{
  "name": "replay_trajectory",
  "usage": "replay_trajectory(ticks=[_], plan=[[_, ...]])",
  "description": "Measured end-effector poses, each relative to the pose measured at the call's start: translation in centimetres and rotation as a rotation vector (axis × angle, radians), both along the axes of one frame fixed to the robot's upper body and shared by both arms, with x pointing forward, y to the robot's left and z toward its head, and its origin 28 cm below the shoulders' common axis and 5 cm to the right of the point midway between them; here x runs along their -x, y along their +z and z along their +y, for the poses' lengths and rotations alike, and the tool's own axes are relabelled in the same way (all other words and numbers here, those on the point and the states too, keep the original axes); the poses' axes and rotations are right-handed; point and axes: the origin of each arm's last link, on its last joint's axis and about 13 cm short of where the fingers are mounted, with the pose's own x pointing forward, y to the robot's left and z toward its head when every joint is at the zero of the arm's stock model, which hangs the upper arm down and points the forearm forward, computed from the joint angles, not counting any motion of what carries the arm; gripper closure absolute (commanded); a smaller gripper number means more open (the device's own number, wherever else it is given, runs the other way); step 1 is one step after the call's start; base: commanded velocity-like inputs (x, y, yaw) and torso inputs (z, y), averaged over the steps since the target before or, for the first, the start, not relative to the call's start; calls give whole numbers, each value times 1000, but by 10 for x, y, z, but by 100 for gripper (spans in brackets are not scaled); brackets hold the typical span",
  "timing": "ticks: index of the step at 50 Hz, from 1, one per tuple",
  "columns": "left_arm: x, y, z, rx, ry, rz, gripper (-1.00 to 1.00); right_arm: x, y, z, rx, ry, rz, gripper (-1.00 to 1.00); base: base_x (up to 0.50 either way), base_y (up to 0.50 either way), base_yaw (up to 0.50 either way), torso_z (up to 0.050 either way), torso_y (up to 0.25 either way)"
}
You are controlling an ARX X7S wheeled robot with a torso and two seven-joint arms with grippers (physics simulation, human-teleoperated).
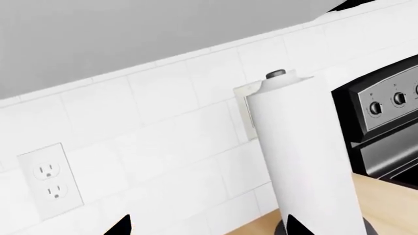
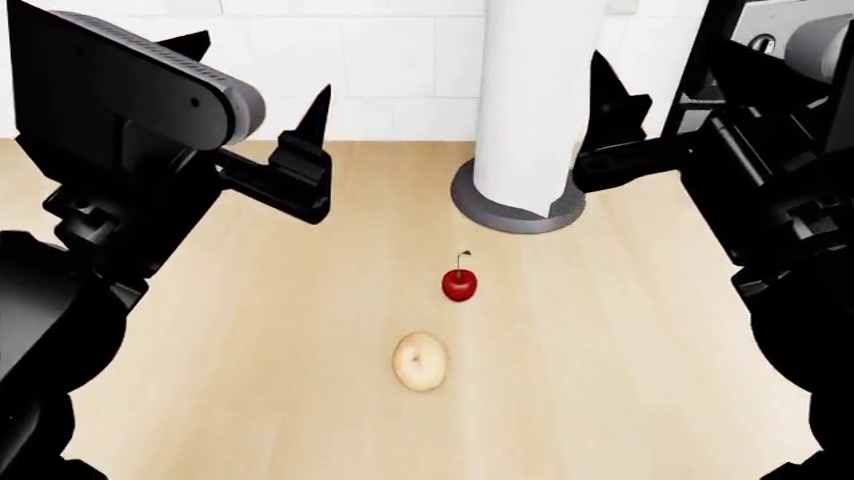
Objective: Pick the cherry, apricot from the counter and place them in the cabinet. Then close the cabinet.
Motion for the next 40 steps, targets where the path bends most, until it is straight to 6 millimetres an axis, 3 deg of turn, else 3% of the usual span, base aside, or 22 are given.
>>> replay_trajectory(ticks=[15, 40], plan=[[0, 0, 1, -1, 2, 1, -100, 0, 1, -1, 2, 12, 7, -100, 149, 1, 0, 0, 0], [2, -1, 1, 3, 2, 1, -100, 3, -5, -2, 27, 33, 42, -100, -44, 0, 0, 0, 0]])
